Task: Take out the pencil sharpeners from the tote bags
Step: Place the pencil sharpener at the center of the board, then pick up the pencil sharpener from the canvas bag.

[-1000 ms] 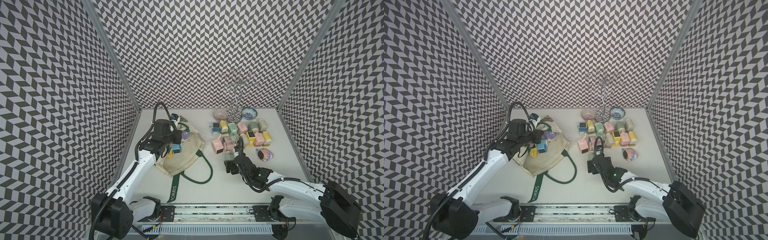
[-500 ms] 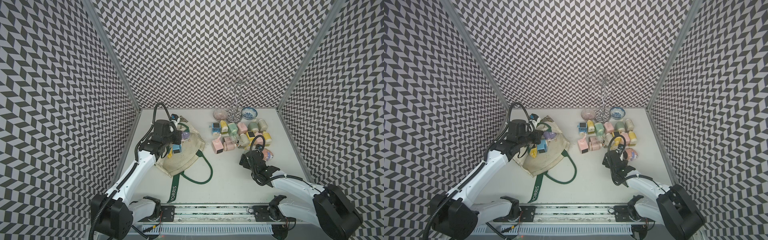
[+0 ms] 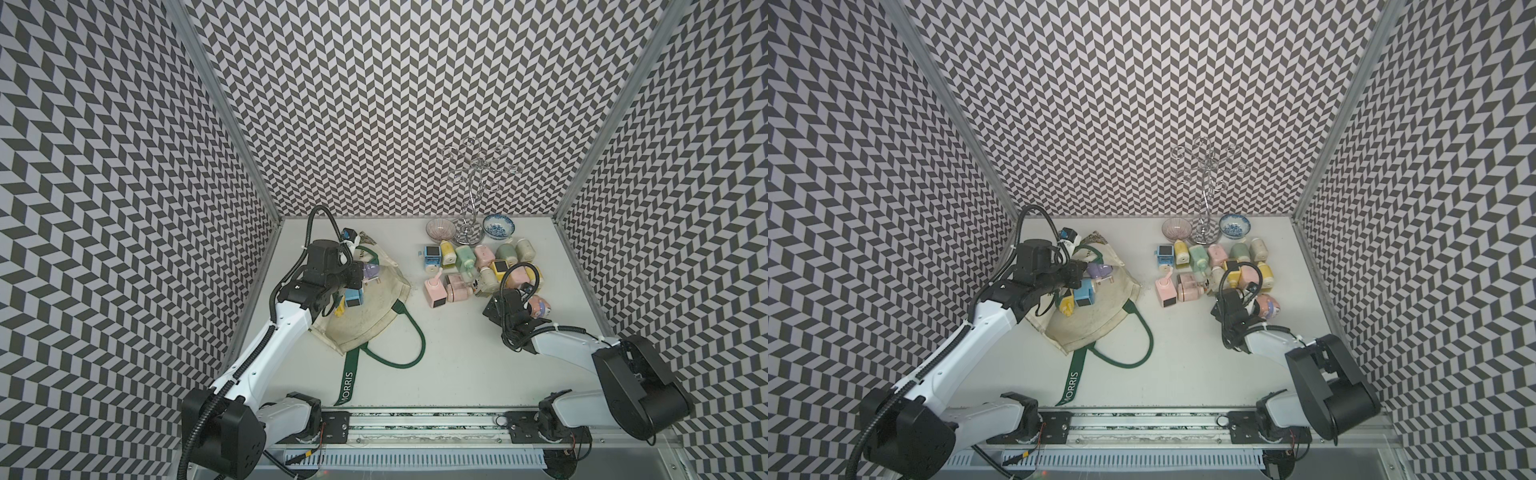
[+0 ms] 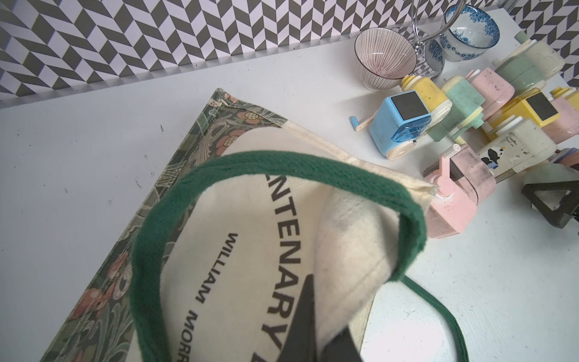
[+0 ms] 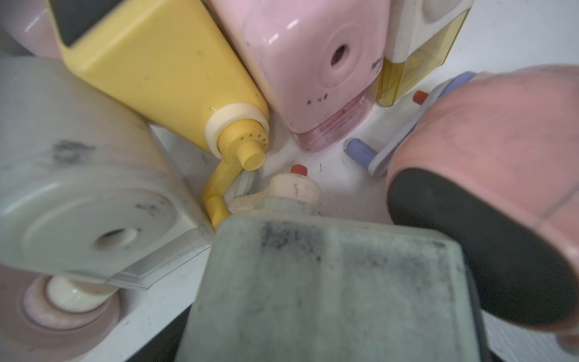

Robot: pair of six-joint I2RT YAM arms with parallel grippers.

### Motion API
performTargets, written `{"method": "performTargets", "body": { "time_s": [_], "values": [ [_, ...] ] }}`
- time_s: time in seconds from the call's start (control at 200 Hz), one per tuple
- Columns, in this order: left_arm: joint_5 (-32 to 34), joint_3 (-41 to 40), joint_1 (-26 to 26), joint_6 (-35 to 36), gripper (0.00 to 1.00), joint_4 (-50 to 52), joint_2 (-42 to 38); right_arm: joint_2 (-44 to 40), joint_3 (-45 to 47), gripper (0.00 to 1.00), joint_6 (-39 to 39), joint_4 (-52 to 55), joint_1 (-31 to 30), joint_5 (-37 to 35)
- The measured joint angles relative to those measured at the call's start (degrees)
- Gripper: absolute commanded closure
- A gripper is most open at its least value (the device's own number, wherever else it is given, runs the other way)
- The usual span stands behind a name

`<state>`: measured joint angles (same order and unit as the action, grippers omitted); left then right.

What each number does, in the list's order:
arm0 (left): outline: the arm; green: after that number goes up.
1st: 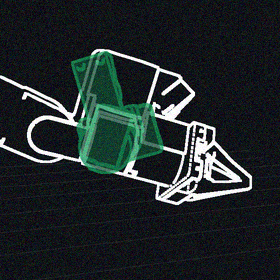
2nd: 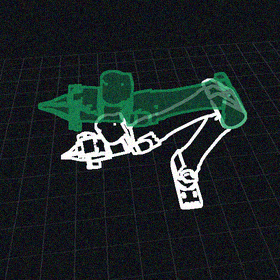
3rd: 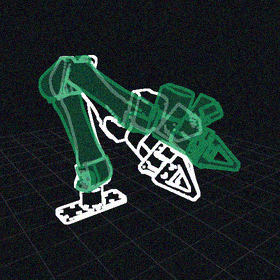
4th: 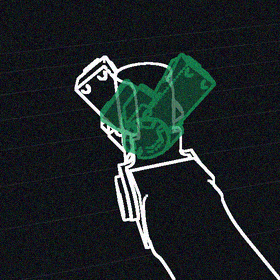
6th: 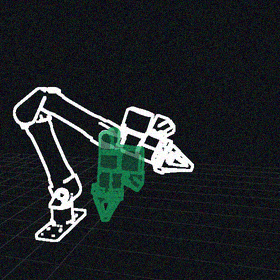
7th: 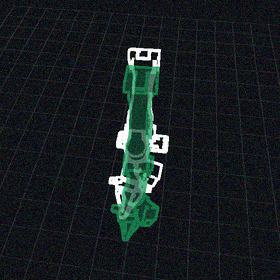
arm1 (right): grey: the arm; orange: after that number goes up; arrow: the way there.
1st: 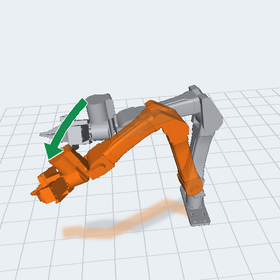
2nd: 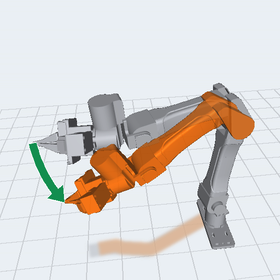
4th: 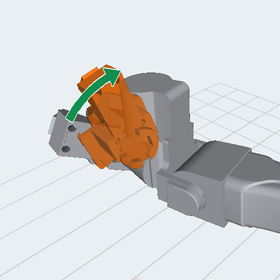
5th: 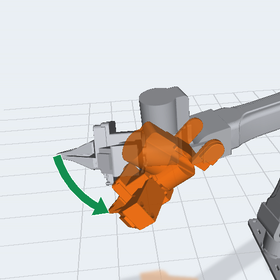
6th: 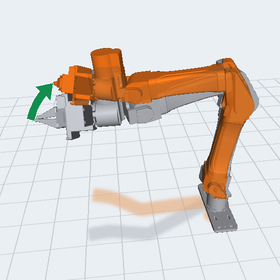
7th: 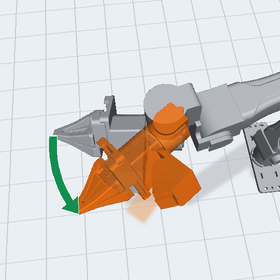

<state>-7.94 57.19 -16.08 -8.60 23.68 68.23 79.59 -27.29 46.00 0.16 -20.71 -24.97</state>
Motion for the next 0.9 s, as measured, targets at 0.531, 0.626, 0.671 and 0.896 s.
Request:
{"method": "performTargets", "body": {
  "time_s": [0.531,0.626,0.671,0.896],
  "values": [
    [-0.68,-0.13,0.0,0.0,1.0,-0.02,-0.04,-6.75,-1.95,0.01,-0.59,7.82,0.66,3.78],
    [-0.68,-0.15,0.0,0.0,1.0,-0.02,-0.04,-11.76,-1.95,0.01,-1.51,9.7,0.66,3.65],
    [-0.68,-0.17,0.0,0.0,1.0,-0.02,-0.07,-14.1,-1.97,0.01,-2.25,10.8,0.63,3.58],
    [-0.63,-0.17,0.0,-0.02,1.0,-0.02,-0.11,-24.74,-2.91,0.06,-8.28,13.09,-0.42,7.52]
  ]
}}
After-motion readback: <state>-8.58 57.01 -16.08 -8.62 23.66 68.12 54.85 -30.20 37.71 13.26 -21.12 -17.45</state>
